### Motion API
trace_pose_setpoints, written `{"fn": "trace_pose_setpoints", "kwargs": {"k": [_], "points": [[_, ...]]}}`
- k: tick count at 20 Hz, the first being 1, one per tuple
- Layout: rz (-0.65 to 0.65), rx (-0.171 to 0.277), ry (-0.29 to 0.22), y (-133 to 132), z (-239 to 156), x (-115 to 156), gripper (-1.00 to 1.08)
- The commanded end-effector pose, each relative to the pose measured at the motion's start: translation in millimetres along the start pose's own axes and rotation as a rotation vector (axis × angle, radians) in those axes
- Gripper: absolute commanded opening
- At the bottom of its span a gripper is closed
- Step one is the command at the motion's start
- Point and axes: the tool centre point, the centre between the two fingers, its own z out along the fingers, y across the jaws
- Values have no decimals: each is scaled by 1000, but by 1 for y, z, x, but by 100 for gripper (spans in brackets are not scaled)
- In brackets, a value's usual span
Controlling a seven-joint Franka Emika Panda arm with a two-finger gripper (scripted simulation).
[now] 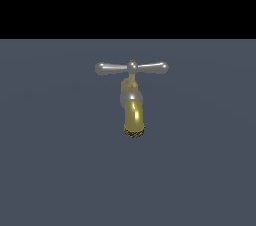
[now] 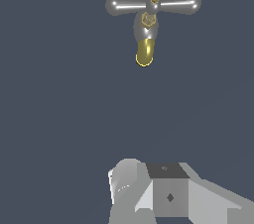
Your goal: Turn on the faucet by rotating a designated handle.
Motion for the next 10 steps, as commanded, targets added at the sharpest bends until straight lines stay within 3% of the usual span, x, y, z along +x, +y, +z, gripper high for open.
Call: {"fn": "trace_pose_setpoints", "kwargs": {"k": [1, 10], "points": [[3, 1, 0, 0, 0, 1, -100], [78, 16, 1, -2, 4, 22, -100]]}}
